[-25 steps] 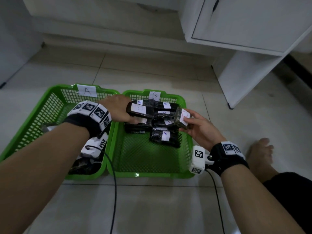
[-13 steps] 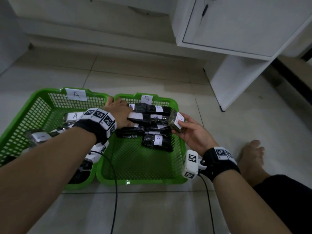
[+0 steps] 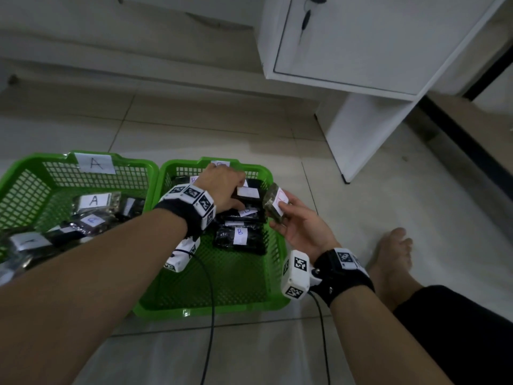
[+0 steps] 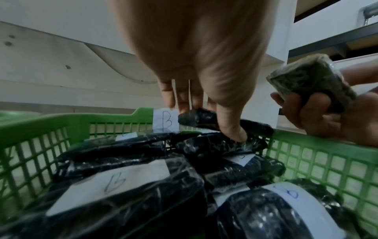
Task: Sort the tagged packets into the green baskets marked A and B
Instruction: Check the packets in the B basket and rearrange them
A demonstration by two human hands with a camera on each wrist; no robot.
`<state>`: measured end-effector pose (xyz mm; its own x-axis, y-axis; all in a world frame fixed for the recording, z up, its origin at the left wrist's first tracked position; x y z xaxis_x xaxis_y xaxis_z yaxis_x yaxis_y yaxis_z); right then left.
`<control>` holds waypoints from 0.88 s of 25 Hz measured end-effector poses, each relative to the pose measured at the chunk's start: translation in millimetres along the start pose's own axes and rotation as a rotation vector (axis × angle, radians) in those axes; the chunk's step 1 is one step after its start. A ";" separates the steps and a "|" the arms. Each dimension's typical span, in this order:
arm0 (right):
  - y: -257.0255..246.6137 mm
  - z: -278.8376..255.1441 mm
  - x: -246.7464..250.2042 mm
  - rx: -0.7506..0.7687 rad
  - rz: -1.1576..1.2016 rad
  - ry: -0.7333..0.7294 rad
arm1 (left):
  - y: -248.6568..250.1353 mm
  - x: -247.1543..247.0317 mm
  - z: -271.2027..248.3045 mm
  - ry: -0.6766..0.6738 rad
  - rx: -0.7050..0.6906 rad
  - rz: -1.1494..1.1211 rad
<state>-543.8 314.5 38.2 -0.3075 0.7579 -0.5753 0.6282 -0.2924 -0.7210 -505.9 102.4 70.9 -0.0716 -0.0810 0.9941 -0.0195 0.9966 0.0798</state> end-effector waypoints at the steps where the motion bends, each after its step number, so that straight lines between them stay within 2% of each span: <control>1: 0.2 1.2 0.0 0.002 -0.012 0.009 | 0.5 -4.0 1.6 0.010 -0.006 -0.010; 4: 0.6 2.8 -1.5 0.034 -0.071 0.030 | -3.5 -12.9 0.6 0.001 0.000 -0.047; 6: -2.4 4.2 -8.6 0.066 -0.190 0.028 | -10.7 -12.0 -7.4 -0.008 0.015 -0.113; 8: -6.4 8.5 -19.0 0.098 -0.304 0.018 | -21.7 -6.1 -18.8 0.073 0.025 -0.250; 11: -13.5 15.3 -36.8 0.165 -0.412 0.035 | -37.4 12.8 -39.0 0.232 0.170 -0.617; 12: -15.4 16.2 -41.4 0.182 -0.457 0.042 | -38.8 17.3 -43.4 0.218 0.227 -0.810; 14: -13.7 15.8 -57.2 0.198 -0.568 0.006 | -36.5 25.1 -53.7 0.088 0.294 -1.197; 15: -10.9 14.6 -66.1 0.204 -0.622 -0.018 | -33.4 28.8 -57.3 0.035 0.296 -1.298; 17: -3.2 13.7 -84.8 0.266 -0.800 -0.039 | -32.2 33.9 -62.7 0.017 0.287 -1.300; 20: 4.2 15.9 -110.8 0.538 -1.346 0.007 | -45.1 37.2 -69.6 0.016 0.305 -1.231; 22: 10.0 18.5 -128.2 0.676 -1.655 0.025 | -66.7 35.1 -76.2 0.057 0.307 -0.981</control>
<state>-511.3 203.7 97.6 -0.2370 0.4869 0.8407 -0.6678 0.5469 -0.5050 -431.1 34.1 106.1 0.1601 -0.8486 0.5042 -0.2986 0.4453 0.8442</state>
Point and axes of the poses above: each hand's wrist, its own z-axis towards the middle knuckle, its own x-axis out of the back of the hand, y = z × x, the point moved 2 cm from there along z, towards the middle knuckle, and after that the axes turned 2 degrees about z, right-handed, at the moved point
